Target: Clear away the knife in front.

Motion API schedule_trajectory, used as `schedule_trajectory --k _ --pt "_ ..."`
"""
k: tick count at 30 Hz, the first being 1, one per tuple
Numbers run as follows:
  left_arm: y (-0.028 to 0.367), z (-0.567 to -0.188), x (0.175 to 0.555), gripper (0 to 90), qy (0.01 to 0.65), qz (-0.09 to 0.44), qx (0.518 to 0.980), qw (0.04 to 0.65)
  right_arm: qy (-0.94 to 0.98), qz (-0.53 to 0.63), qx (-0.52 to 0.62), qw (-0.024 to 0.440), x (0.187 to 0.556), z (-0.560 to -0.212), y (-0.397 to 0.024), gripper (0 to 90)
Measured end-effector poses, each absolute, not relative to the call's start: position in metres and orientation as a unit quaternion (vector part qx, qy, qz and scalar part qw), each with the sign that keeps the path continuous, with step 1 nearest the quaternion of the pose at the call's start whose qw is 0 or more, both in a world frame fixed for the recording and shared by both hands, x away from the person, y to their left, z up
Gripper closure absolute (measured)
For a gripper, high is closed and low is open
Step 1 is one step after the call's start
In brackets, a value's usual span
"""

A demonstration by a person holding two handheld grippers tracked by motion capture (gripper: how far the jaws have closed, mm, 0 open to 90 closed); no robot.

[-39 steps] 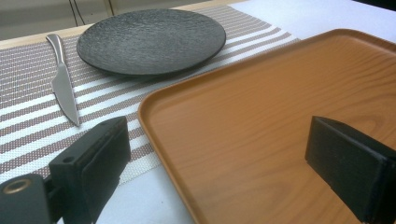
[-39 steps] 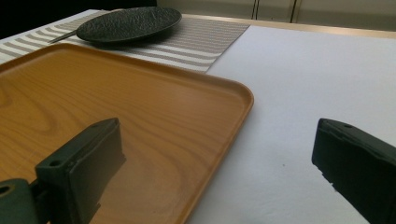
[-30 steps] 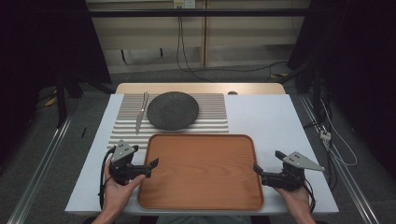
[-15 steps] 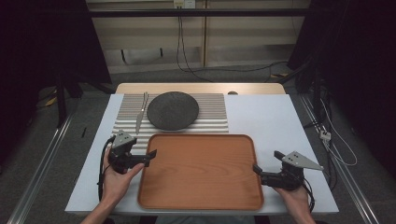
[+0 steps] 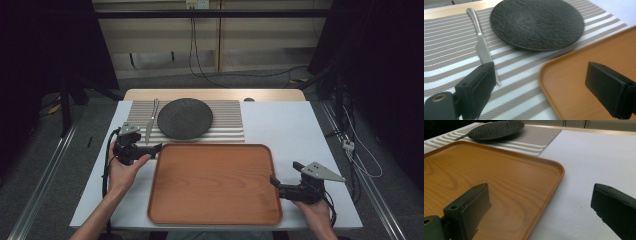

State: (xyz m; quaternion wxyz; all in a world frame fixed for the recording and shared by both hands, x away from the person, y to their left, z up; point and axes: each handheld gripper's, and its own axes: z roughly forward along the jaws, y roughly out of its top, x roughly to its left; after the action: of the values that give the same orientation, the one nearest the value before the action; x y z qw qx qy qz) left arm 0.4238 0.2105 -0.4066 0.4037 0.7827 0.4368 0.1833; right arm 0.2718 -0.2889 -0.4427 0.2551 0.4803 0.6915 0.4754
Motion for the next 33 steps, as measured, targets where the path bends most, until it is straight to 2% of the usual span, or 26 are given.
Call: schedule_trajectory --k 4,12,18,24,26,33 --pt "0.215 -0.409 0.437 11.4 0.446 0.198 0.774 0.404 0.694 0.474 0.480 0.252 0.273 -0.443 -0.289 2.1" --pt "0.219 -0.407 0.465 8.0 0.467 0.195 0.777 0.374 0.694 0.474 0.479 0.252 0.274 -0.443 -0.288 2.1" --pt "0.218 -0.400 0.484 10.8 0.474 0.211 0.777 0.357 0.695 0.475 0.479 0.250 0.274 -0.444 -0.288 2.1" --pt "0.220 -0.398 0.507 11.1 0.484 0.215 0.770 0.356 0.695 0.474 0.480 0.248 0.275 -0.444 -0.289 2.1" --pt "0.222 -0.399 0.514 9.9 0.477 0.202 0.771 0.371 0.695 0.473 0.481 0.248 0.275 -0.445 -0.289 2.1" --pt "0.220 -0.404 0.542 15.8 0.492 0.209 0.768 0.352 0.696 0.474 0.480 0.246 0.277 -0.446 -0.289 2.1"
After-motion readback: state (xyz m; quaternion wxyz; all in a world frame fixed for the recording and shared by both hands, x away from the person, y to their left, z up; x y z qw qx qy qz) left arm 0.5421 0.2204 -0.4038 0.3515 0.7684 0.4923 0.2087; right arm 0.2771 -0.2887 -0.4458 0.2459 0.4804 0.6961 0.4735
